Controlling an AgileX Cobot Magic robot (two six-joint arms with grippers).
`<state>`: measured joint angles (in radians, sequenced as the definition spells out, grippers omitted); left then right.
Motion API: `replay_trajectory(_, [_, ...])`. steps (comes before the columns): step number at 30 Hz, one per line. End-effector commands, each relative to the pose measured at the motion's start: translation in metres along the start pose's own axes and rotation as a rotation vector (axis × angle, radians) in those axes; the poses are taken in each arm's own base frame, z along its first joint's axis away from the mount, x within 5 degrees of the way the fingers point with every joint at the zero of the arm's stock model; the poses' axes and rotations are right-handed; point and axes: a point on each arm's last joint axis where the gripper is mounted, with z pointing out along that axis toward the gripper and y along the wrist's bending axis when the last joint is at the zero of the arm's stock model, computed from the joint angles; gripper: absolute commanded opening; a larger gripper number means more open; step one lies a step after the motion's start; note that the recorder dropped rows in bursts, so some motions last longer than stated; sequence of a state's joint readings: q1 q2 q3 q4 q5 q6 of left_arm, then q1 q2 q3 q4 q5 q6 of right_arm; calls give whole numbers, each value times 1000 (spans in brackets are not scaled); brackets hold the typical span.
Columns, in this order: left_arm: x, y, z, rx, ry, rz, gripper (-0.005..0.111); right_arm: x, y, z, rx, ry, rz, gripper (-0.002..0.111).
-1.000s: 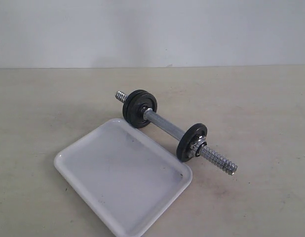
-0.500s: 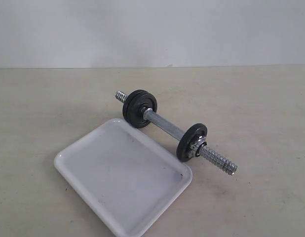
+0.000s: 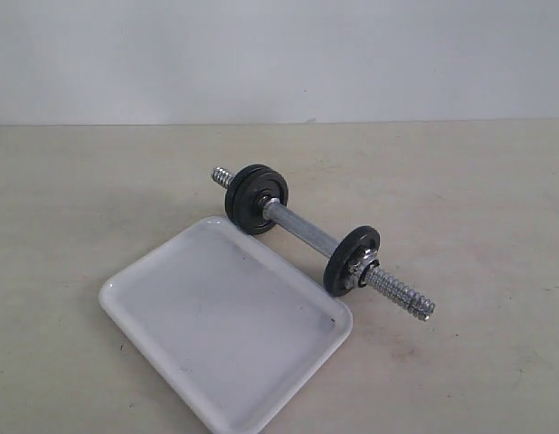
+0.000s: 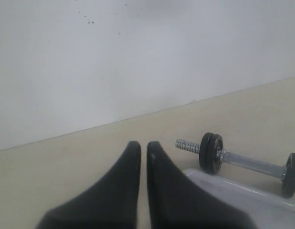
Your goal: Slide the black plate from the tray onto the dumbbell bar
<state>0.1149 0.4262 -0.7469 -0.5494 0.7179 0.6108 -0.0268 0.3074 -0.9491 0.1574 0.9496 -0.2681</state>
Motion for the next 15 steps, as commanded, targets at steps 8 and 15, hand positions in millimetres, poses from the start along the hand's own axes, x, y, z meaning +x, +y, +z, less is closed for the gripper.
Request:
replay_trajectory(8, [52, -22, -24, 30, -11, -81, 4, 54, 15, -16, -37, 7, 9, 0])
replay_trajectory(15, [78, -27, -26, 39, 10, -107, 4, 77, 15, 7, -26, 4, 44, 0])
